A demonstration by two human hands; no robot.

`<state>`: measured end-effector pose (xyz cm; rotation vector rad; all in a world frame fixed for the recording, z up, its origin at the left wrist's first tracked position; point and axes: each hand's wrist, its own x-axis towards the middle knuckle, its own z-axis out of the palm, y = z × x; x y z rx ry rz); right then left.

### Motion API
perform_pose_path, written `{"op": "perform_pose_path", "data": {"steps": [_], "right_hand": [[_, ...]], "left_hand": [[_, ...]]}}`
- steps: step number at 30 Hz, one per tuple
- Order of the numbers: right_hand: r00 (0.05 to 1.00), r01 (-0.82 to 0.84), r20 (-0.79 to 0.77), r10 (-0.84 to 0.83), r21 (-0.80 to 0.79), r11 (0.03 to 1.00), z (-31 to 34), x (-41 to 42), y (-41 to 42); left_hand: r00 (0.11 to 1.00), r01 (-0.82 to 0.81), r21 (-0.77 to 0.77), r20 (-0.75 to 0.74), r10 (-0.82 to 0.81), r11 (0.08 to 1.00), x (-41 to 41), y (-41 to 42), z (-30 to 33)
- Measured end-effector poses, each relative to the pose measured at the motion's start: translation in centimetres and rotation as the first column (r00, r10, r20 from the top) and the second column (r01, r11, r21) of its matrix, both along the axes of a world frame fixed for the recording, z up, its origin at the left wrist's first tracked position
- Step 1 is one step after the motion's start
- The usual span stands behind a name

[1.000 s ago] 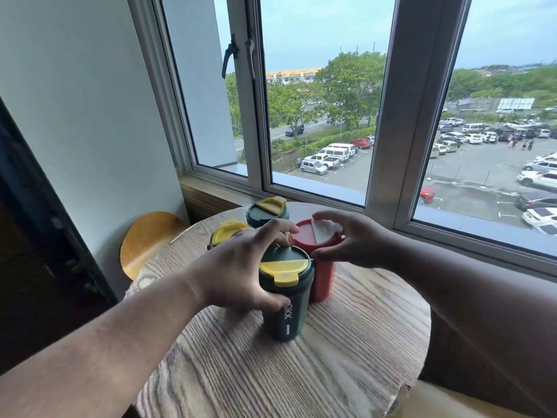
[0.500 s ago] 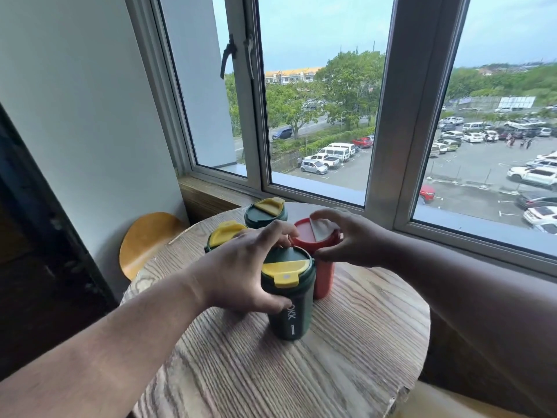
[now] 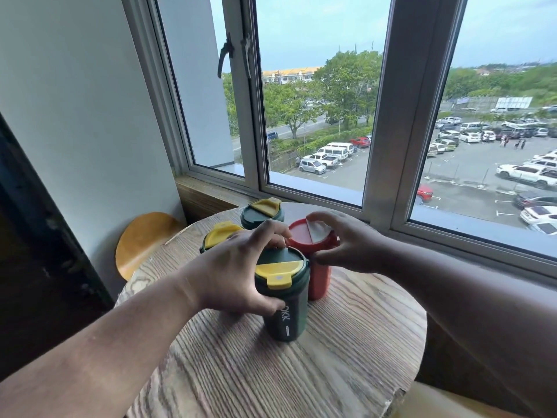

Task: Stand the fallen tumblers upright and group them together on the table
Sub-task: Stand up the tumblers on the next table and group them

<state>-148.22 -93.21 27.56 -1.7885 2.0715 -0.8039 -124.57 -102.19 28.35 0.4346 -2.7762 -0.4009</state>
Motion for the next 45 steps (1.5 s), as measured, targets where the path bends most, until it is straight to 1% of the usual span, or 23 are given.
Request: {"op": "perform_pose_path", "data": {"steps": [6, 12, 14, 16, 17, 19, 20, 21, 22, 23, 24, 25, 28, 33, 35, 37, 39, 41, 43, 45], "right_hand": [[1.000, -0.009, -0.024, 0.009, 0.023, 1.000, 0.1, 0.0, -0.1], [0.993, -0.031, 0.117, 0.023, 0.067, 0.997, 0.4, 0.2, -0.2], [0.991, -0.045, 0.132, 0.036, 0.064, 0.997, 0.7, 0.3, 0.0], [0.997, -0.040, 0.067, 0.038, 0.035, 0.999, 1.3, 0.6, 0.4], [0.999, -0.036, 0.016, 0.036, -0.001, 0.999, 1.6, 0.8, 0.8], [0.997, -0.055, -0.061, 0.052, -0.058, 0.997, 2.5, 1.8, 1.7], [0.991, -0.085, -0.112, 0.078, -0.061, 0.994, 2.8, 2.3, 2.1], [0.975, -0.115, -0.194, 0.105, -0.042, 0.992, 3.0, 2.8, 2.3], [0.945, -0.139, -0.300, 0.127, -0.017, 0.990, 3.2, 3.3, 2.5], [0.905, -0.151, -0.402, 0.141, 0.007, 0.989, 3.3, 3.8, 2.5], [0.871, -0.157, -0.467, 0.150, 0.024, 0.987, 3.4, 4.2, 2.6], [0.857, -0.163, -0.489, 0.159, 0.035, 0.986, 3.5, 4.7, 2.6], [0.846, -0.166, -0.500, 0.184, 0.080, 0.983, 3.9, 5.8, 2.5], [0.761, -0.146, -0.609, 0.223, 0.175, 0.974, 4.5, 7.9, 1.9], [0.757, -0.124, -0.615, 0.221, 0.197, 0.973, 4.6, 8.4, 1.6], [0.767, -0.111, -0.605, 0.215, 0.204, 0.973, 4.7, 8.7, 1.5], [0.770, -0.100, -0.601, 0.212, 0.214, 0.972, 4.7, 9.0, 1.4], [0.770, -0.080, -0.604, 0.206, 0.228, 0.970, 4.7, 9.2, 1.3], [0.767, -0.066, -0.608, 0.203, 0.241, 0.968, 4.8, 9.4, 1.3], [0.777, -0.056, -0.597, 0.199, 0.249, 0.967, 4.9, 9.5, 1.3]], "left_hand": [[1.000, 0.005, -0.016, 0.014, -0.005, 1.000, 0.5, -0.1, 0.1], [0.999, 0.022, -0.048, 0.039, -0.020, 0.999, 0.3, 0.2, -0.1], [0.999, 0.021, -0.052, 0.050, -0.019, 0.998, 0.4, 0.2, 0.0], [0.999, 0.020, -0.022, 0.036, -0.019, 1.000, 0.9, 0.0, 0.2], [1.000, 0.014, -0.007, 0.001, -0.014, 1.000, 1.3, -0.1, 0.4], [0.992, -0.022, 0.004, -0.124, 0.022, 1.000, 2.3, -1.1, 0.7], [0.981, -0.056, 0.003, -0.188, 0.055, 0.998, 2.8, -1.7, 0.8], [0.970, -0.097, -0.002, -0.225, 0.094, 0.995, 3.3, -2.5, 0.7], [0.966, -0.134, -0.015, -0.225, 0.127, 0.991, 3.6, -3.3, 0.6], [0.970, -0.160, -0.028, -0.189, 0.152, 0.987, 4.0, -4.1, 0.4], [0.977, -0.173, -0.035, -0.136, 0.166, 0.984, 4.2, -4.8, 0.1], [0.981, -0.173, -0.035, -0.089, 0.170, 0.984, 4.4, -5.4, -0.1], [0.988, -0.145, -0.021, -0.050, 0.143, 0.989, 4.5, -6.6, -1.0], [0.993, -0.100, 0.041, -0.063, 0.103, 0.994, 4.2, -7.5, -1.1], [0.990, -0.113, 0.021, -0.082, 0.114, 0.993, 4.2, -7.8, -1.3], [0.984, -0.160, -0.014, -0.086, 0.159, 0.987, 4.1, -7.9, -1.2], [0.984, -0.178, -0.076, -0.041, 0.176, 0.981, 4.1, -8.0, -0.8], [0.995, -0.078, -0.103, 0.059, 0.085, 0.992, 4.3, -8.5, -0.1], [0.986, 0.063, -0.019, 0.158, -0.059, 0.998, 4.4, -9.3, 0.7], [0.973, 0.114, 0.085, 0.190, -0.129, 0.990, 4.3, -10.0, 1.2]]}}
